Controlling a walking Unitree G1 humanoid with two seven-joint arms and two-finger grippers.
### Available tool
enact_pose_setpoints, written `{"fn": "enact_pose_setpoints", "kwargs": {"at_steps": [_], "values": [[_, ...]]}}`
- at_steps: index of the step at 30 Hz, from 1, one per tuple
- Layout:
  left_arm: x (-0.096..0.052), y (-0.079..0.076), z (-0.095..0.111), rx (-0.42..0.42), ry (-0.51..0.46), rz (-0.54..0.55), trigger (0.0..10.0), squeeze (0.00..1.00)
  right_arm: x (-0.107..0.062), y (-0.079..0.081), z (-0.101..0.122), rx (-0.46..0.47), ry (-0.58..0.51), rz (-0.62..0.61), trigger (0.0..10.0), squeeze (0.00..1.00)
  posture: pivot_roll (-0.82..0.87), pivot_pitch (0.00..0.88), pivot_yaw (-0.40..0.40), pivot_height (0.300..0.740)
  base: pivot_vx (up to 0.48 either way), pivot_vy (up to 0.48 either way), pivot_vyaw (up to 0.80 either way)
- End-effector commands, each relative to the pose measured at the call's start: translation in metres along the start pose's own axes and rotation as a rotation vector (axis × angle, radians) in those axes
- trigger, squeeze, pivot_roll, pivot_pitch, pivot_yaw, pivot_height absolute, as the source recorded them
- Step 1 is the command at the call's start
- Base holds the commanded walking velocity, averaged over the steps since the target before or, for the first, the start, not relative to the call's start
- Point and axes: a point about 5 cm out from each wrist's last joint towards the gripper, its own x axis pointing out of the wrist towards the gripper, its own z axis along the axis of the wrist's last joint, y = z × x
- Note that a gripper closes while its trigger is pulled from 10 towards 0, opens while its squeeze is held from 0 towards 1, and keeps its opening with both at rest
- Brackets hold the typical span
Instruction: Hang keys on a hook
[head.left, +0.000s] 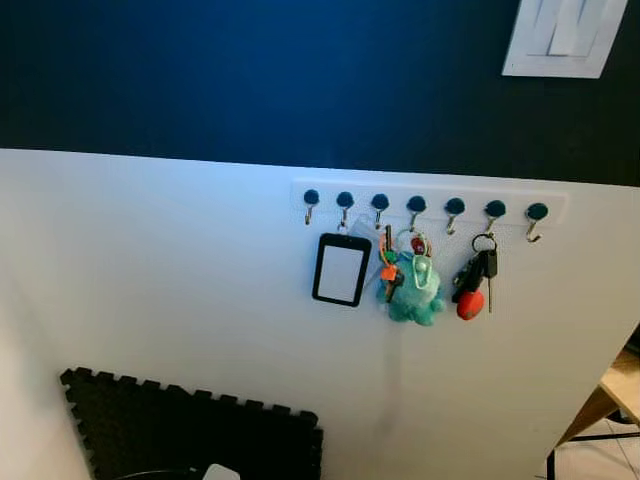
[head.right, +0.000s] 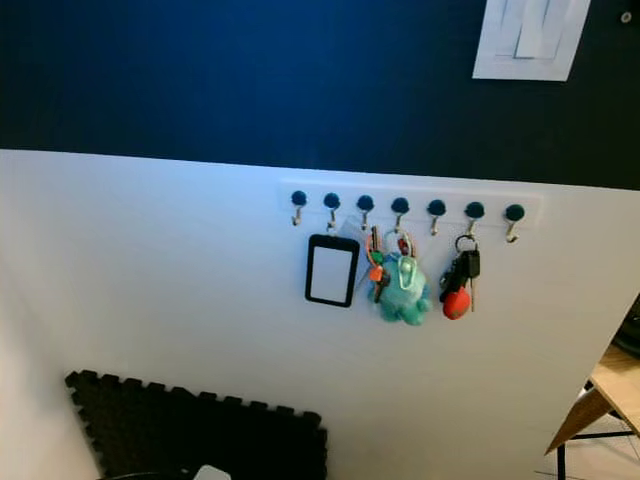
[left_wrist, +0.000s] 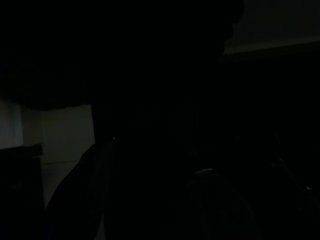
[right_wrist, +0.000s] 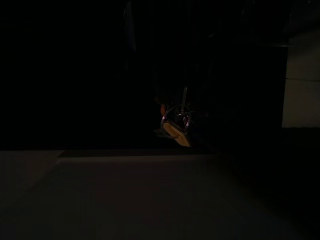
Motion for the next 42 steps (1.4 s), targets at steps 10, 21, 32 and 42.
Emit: {"fn": "enact_pose_setpoints", "kwargs": {"at_steps": [10,21,32,42], "values": [[-0.001,0.000,-0.005,-0.003,0.013,-0.006,10.0,0.00,-0.001,-0.001,-0.003,-0.005,0.011,-0.002,10.0,0.00,0.06,0.007,0.019,0.740,0.000,0.172,0.00],[-0.001,0.000,-0.004,-0.007,0.007,-0.003,10.0,0.00,-0.001,-0.001,-0.003,-0.006,0.011,-0.002,10.0,0.00,0.06,0.007,0.019,0.740,0.000,0.392,0.00],[-0.001,0.002,0.003,0.005,-0.039,-0.001,10.0,0.00,-0.001,0.000,-0.002,-0.005,0.010,-0.002,10.0,0.00,0.06,0.008,0.019,0.740,0.000,0.150,0.00],[0.000,-0.001,0.008,0.042,-0.068,-0.025,10.0,0.00,-0.001,-0.001,-0.003,0.005,0.010,-0.008,10.0,0.00,0.06,0.011,0.022,0.740,0.000,-0.048,0.00]]}}
